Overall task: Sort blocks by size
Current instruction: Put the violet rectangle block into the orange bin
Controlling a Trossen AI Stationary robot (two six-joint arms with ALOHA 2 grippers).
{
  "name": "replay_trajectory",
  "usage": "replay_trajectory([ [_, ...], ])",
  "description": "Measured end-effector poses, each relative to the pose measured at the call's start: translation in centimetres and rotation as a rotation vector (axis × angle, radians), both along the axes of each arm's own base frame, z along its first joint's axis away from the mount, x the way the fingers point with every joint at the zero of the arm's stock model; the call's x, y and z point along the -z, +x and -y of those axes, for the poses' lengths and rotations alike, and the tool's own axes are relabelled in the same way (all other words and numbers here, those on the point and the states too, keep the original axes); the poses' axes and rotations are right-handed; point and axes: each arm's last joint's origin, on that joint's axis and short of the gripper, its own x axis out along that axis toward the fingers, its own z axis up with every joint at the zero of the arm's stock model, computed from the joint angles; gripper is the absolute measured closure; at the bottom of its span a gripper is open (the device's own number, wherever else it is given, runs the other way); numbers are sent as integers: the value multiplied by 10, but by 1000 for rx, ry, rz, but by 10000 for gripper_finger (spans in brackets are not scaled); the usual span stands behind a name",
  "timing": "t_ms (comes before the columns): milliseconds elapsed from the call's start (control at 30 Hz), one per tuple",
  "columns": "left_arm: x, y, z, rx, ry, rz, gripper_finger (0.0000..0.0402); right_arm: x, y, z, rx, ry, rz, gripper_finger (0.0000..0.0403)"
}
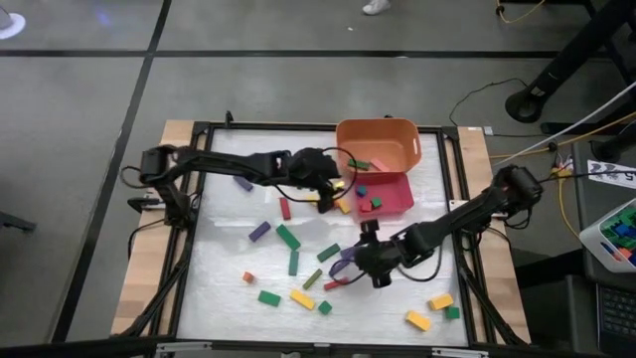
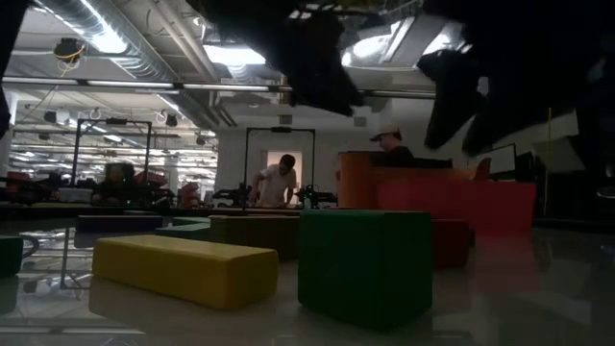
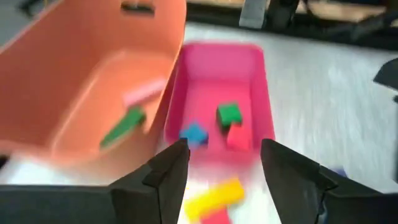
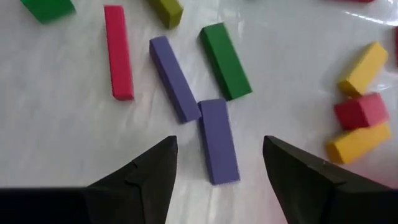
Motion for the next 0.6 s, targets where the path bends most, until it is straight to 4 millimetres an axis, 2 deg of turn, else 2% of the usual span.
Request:
replay_trajectory([
  [167, -10, -24, 5, -19, -49, -129, 227, 25, 12, 4, 4, -64, -55, 166],
  [333, -6, -32, 13, -28, -86, -223, 240, 41, 23, 18, 16, 20, -135, 166],
  [600, 6, -35, 28, 7, -91, -286, 259, 44, 34, 44, 51, 136, -175, 166],
])
